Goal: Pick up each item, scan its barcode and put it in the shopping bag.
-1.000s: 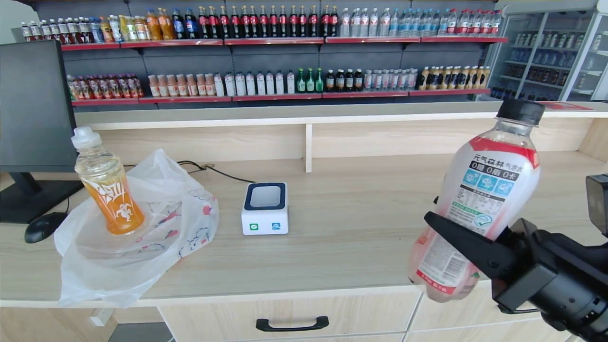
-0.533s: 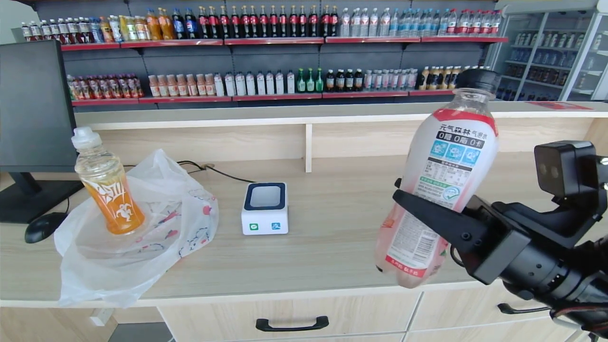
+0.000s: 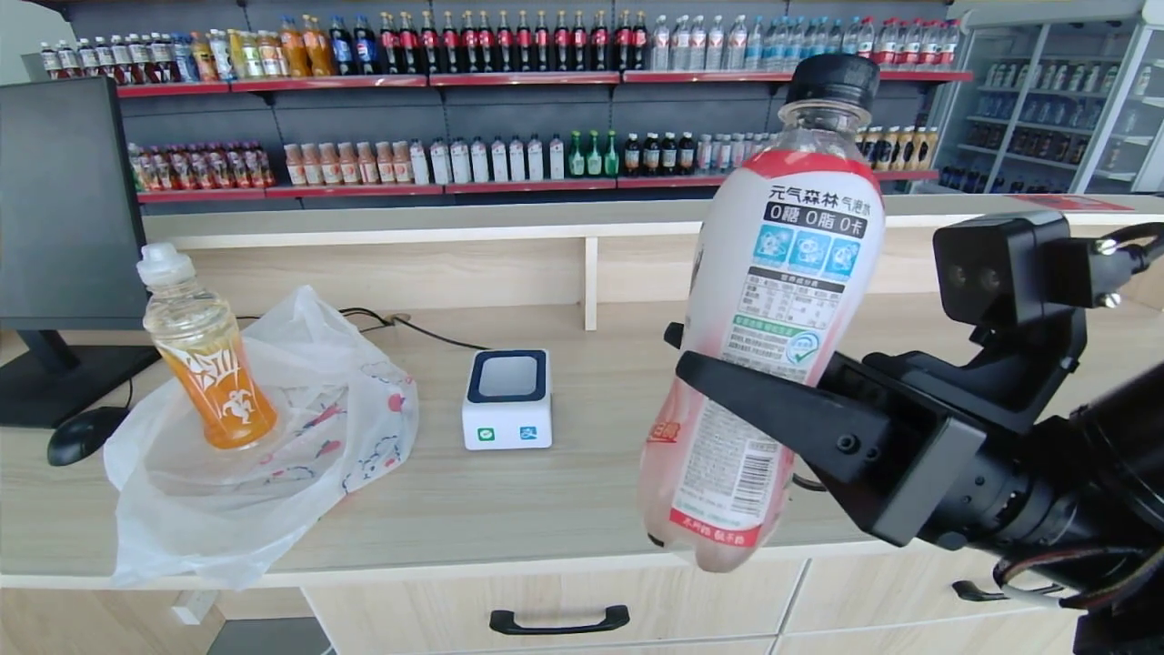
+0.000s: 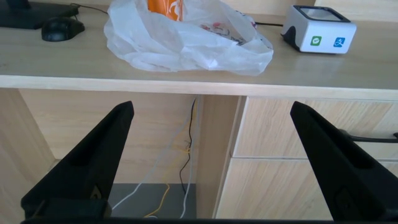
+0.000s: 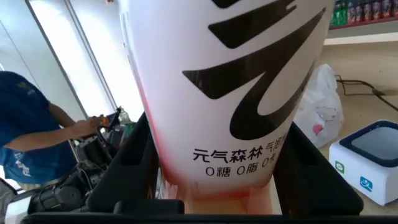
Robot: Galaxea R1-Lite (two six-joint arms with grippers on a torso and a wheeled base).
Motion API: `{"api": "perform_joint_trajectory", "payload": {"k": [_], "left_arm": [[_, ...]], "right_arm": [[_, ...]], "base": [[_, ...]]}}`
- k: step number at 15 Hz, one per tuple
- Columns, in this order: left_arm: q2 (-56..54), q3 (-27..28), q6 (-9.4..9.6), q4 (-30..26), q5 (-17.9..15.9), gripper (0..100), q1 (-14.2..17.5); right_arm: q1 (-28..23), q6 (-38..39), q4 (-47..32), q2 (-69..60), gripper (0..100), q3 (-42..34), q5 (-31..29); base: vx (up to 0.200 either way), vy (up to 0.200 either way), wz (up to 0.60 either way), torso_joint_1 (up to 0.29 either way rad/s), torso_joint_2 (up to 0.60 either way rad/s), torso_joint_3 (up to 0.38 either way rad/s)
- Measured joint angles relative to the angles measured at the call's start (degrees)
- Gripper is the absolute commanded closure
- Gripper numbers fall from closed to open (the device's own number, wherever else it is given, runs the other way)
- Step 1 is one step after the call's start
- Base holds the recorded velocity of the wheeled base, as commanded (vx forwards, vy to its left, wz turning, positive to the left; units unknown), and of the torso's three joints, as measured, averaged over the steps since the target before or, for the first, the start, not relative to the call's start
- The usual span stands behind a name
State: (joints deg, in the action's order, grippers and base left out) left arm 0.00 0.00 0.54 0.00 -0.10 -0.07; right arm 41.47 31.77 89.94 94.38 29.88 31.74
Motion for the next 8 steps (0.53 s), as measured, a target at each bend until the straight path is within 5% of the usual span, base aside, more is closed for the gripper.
{"api": "perform_joint_trajectory", "payload": {"k": [8], "left_arm": [[0.0, 0.0, -0.02, 0.0, -0.01, 0, 0.05]], "right_arm": [[1.16, 5.86, -0.02, 1.4, 100, 6.67, 6.77]], "base": [[0.0, 0.0, 0.0, 0.0, 0.0, 0.0]]}}
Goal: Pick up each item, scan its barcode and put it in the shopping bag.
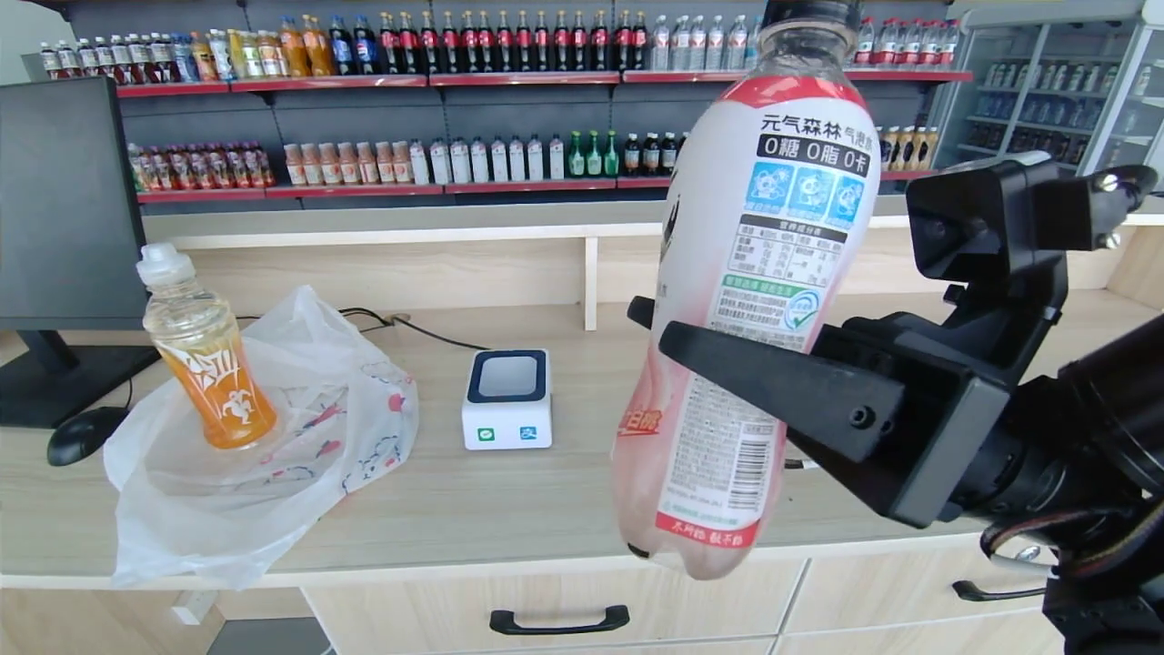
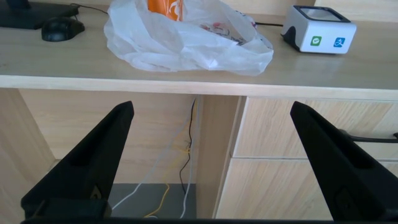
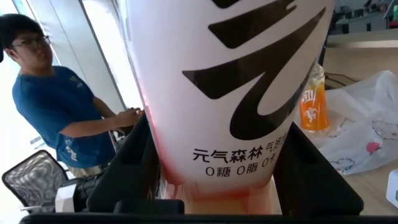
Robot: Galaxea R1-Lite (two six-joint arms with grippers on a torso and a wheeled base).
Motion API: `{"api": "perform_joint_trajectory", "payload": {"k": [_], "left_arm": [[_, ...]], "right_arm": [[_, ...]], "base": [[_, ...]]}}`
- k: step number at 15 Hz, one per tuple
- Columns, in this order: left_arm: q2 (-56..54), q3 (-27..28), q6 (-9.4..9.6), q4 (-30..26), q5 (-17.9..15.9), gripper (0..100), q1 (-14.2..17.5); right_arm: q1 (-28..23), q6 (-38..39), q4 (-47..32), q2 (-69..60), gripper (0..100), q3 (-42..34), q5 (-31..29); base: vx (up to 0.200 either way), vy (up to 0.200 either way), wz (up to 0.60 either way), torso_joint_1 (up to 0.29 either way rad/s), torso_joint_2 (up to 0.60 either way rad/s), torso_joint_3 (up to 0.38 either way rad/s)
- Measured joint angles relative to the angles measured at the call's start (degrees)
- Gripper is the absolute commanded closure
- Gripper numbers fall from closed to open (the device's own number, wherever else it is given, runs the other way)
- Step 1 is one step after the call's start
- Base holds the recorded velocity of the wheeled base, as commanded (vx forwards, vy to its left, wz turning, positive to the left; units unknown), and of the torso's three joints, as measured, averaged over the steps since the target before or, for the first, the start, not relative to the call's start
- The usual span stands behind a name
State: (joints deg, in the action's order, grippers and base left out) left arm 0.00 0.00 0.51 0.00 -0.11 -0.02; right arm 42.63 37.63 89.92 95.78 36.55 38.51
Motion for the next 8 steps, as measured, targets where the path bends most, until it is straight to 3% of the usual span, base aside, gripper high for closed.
{"api": "perform_joint_trajectory", "payload": {"k": [8], "left_arm": [[0.0, 0.0, 0.02, 0.0, 0.01, 0, -0.05]], "right_arm": [[-0.71, 1.94, 0.0, -0.44, 100, -1.16, -0.17]], "base": [[0.0, 0.0, 0.0, 0.0, 0.0, 0.0]]}}
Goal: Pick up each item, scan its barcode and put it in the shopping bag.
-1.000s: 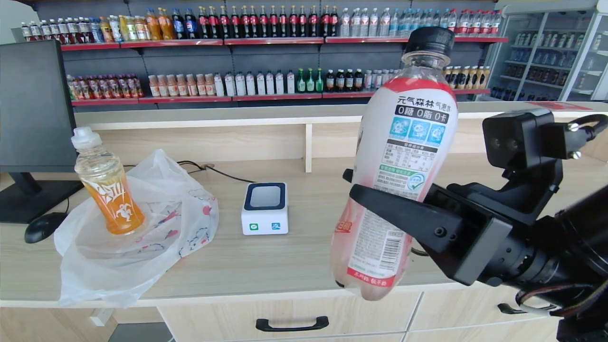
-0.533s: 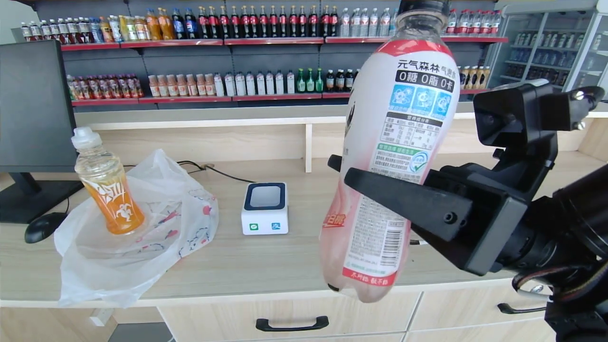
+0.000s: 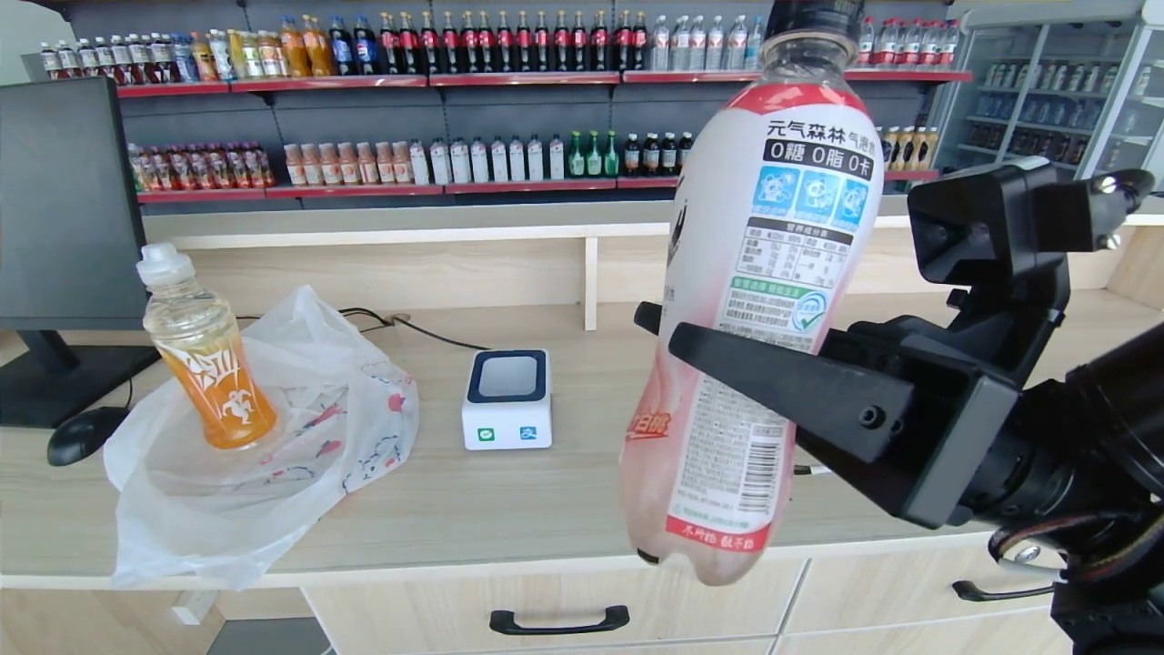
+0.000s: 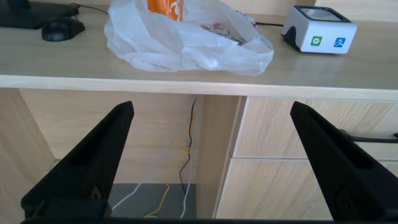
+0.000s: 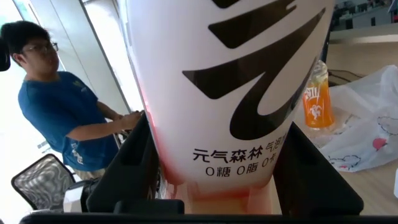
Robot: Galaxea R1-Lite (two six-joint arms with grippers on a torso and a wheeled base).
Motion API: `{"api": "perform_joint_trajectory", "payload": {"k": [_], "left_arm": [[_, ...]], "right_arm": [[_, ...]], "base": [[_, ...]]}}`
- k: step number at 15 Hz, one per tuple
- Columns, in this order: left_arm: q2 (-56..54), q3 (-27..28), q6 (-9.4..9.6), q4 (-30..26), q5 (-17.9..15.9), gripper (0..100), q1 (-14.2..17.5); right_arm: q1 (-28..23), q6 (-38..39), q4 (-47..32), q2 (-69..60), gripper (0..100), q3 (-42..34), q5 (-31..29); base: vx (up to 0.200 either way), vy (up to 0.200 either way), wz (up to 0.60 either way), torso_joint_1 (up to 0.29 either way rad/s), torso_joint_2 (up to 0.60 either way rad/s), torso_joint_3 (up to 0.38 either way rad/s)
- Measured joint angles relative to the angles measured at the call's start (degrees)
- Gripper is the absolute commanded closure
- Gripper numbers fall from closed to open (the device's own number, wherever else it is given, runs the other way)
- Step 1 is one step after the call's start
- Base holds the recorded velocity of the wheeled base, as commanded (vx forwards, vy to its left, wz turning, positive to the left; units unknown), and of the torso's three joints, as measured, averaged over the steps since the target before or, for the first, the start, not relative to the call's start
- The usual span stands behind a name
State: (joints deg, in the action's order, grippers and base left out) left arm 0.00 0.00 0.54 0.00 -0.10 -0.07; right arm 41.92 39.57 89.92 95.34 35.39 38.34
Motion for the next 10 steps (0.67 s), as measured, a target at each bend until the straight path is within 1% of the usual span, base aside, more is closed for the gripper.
{"api": "perform_joint_trajectory", "payload": {"k": [3, 10], "left_arm": [[0.02, 0.0, 0.0, 0.0, 0.0, 0, 0.02], [0.02, 0.0, 0.0, 0.0, 0.0, 0, 0.0]], "right_arm": [[-0.48, 0.55, 0.0, -0.24, 100, -0.04, -0.05], [0.44, -0.18, 0.02, -0.69, 100, -1.08, 0.28]], "base": [[0.0, 0.0, 0.0, 0.0, 0.0, 0.0], [0.0, 0.0, 0.0, 0.0, 0.0, 0.0]]}}
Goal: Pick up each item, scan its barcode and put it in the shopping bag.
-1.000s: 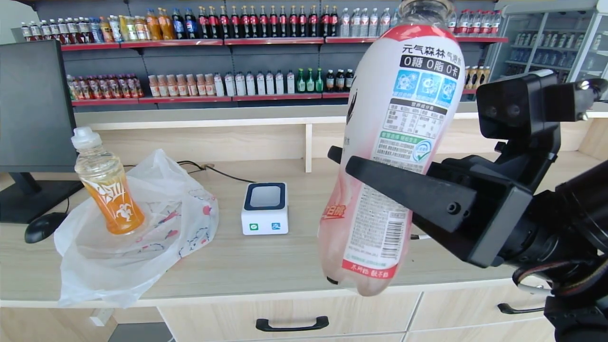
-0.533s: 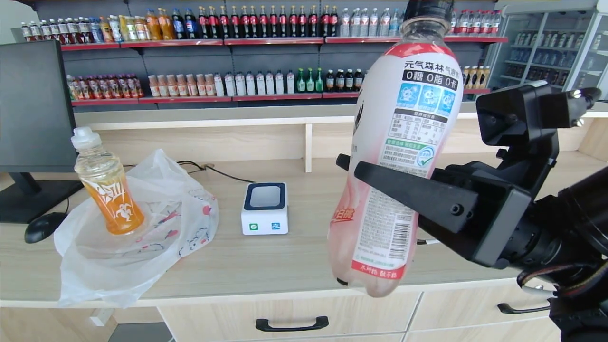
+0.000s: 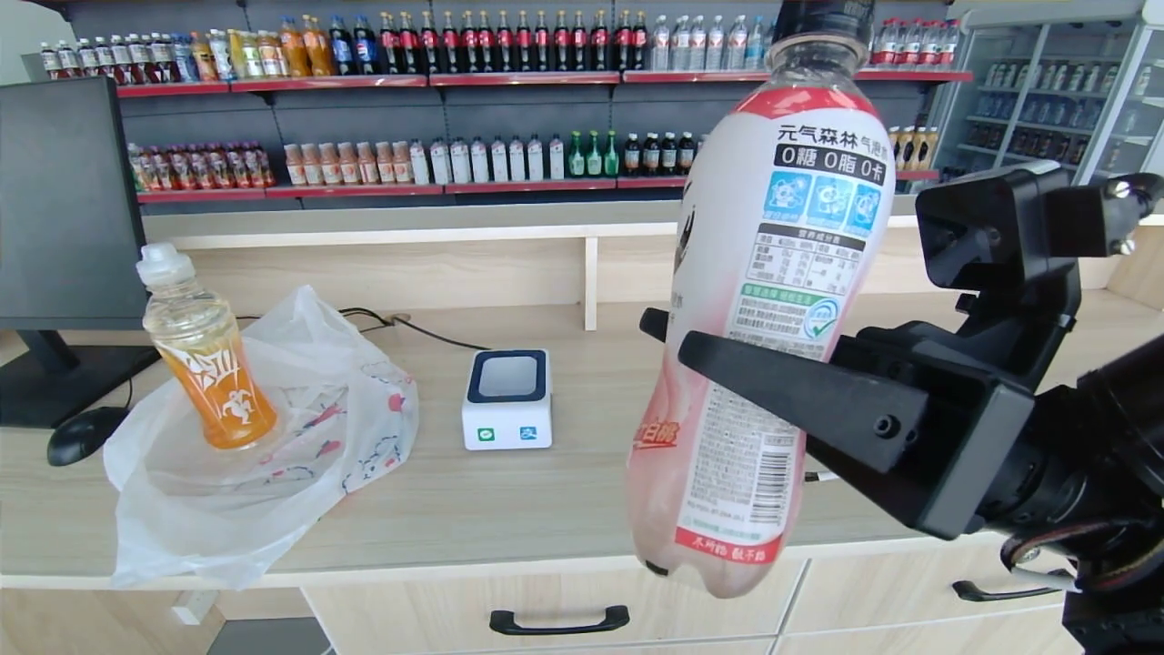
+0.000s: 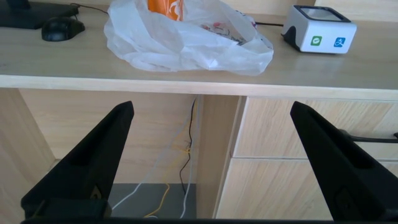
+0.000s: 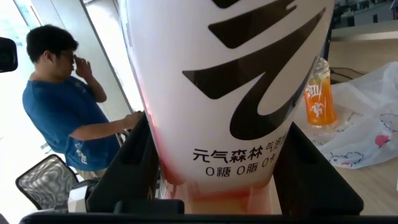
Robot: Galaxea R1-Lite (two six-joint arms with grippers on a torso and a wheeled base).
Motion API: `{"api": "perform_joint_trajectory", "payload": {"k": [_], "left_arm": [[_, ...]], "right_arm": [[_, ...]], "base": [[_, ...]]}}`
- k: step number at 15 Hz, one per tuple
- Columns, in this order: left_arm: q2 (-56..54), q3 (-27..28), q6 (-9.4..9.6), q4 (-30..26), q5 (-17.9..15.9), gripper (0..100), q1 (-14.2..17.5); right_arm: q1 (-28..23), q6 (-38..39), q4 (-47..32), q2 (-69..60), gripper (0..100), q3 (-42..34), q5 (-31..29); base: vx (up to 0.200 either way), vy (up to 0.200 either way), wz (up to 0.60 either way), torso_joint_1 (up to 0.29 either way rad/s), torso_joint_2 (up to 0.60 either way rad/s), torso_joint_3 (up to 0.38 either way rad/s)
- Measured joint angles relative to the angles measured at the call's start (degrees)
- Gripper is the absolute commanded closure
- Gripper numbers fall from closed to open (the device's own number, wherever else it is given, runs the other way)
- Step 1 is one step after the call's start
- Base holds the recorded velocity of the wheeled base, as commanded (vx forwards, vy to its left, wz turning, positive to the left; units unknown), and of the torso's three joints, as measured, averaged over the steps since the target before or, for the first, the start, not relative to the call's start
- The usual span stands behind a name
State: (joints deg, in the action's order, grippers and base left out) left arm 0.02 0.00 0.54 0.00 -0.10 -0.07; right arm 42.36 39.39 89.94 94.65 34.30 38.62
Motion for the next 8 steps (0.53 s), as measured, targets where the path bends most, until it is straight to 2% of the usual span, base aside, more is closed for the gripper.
{"api": "perform_joint_trajectory", "payload": {"k": [5, 8], "left_arm": [[-0.02, 0.0, 0.0, 0.0, 0.02, 0, 0.0], [-0.02, 0.0, 0.0, 0.0, 0.0, 0, 0.0]], "right_arm": [[-0.15, -4.99, 0.0, 0.34, 100, -3.79, -0.26], [-2.45, -11.31, -0.04, 1.24, 100, -6.91, -0.41]], "base": [[0.0, 0.0, 0.0, 0.0, 0.0, 0.0], [0.0, 0.0, 0.0, 0.0, 0.0, 0.0]]}}
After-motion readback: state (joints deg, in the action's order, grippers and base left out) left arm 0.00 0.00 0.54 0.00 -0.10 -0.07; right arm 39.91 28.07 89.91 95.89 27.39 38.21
